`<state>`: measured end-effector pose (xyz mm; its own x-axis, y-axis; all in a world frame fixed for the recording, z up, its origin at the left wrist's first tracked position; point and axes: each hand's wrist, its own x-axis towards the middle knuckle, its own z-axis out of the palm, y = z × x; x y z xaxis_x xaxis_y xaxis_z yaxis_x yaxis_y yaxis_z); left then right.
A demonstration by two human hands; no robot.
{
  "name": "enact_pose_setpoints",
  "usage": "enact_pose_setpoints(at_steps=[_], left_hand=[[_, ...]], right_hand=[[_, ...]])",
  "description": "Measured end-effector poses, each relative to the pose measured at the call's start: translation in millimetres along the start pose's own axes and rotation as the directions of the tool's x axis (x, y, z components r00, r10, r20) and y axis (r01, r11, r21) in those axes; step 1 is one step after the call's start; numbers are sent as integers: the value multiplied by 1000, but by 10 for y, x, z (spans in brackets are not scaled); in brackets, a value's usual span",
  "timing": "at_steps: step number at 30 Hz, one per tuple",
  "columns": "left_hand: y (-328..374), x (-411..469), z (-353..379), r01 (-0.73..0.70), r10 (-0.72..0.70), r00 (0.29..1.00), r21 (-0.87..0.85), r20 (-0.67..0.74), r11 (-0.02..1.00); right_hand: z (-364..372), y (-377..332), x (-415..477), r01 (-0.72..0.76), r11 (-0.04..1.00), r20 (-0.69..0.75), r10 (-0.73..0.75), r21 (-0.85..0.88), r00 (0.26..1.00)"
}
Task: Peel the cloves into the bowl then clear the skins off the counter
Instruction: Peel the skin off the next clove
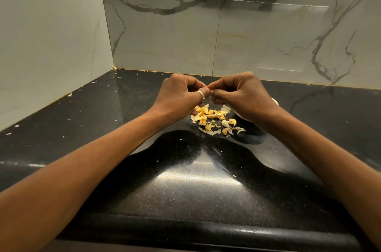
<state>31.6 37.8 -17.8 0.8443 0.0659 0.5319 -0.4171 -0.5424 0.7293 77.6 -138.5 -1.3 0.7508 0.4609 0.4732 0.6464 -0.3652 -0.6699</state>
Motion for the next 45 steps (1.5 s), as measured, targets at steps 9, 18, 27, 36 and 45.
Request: enact_pose_setpoints(at_steps=[9,18,27,36,45], left_hand=[[-27,0,9,-154,171,983,200,-73,968],[-34,-1,19,-280,317,948,392,-32,877],[-30,2,18,-284,316,949,383,-22,879],[69,-49,5,169,-165,985,-106,48,980],[116,-17,-9,491,-446,871,-421,207,763]], right_hand=[[20,-15,-19,24,998,-2,-24,-54,1000],[62,10,-30,15,997,14,-14,-79,1000],[41,-34,-45,-97,993,105,90,63,990],[52,-64,-73,-101,993,90,95,57,991],[51,-79,-86,-181,968,138,158,172,978]])
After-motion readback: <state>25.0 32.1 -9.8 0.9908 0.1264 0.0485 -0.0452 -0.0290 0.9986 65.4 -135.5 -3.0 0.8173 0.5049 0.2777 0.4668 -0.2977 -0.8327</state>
